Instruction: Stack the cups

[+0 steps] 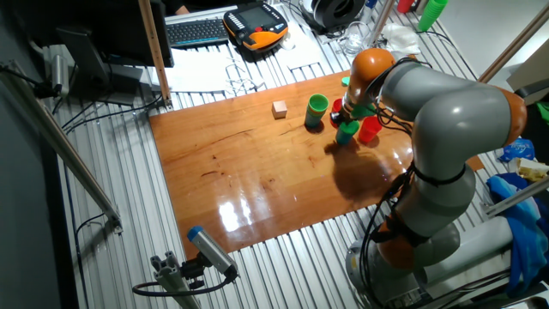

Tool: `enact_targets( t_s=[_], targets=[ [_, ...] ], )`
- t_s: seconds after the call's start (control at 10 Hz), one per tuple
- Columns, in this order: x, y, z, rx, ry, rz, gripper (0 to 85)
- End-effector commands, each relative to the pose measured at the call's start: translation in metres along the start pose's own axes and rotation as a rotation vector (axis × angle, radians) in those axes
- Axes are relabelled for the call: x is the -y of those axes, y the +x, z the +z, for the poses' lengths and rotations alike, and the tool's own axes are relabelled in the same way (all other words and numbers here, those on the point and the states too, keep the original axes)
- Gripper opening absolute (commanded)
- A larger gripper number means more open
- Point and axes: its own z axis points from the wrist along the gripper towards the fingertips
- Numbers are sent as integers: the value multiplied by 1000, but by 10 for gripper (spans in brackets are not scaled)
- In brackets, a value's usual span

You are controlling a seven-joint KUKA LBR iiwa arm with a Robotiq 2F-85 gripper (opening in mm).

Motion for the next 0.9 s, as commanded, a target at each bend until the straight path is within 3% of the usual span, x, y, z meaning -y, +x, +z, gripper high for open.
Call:
enact_targets(
  t_s=[0.0, 0.3, 0.4, 0.5, 0.7, 0.8],
  targets=[
    [0, 2, 4, 3, 6, -3, 340],
    [-1, 3, 13, 8, 16, -24, 340],
    [-1, 4, 15, 5, 28, -50, 170],
    [-1, 3, 14, -16, 16, -79, 0],
    [0, 2, 13, -19, -1, -111, 0],
    [-1, -1, 9, -39, -34, -108, 0]
  ],
)
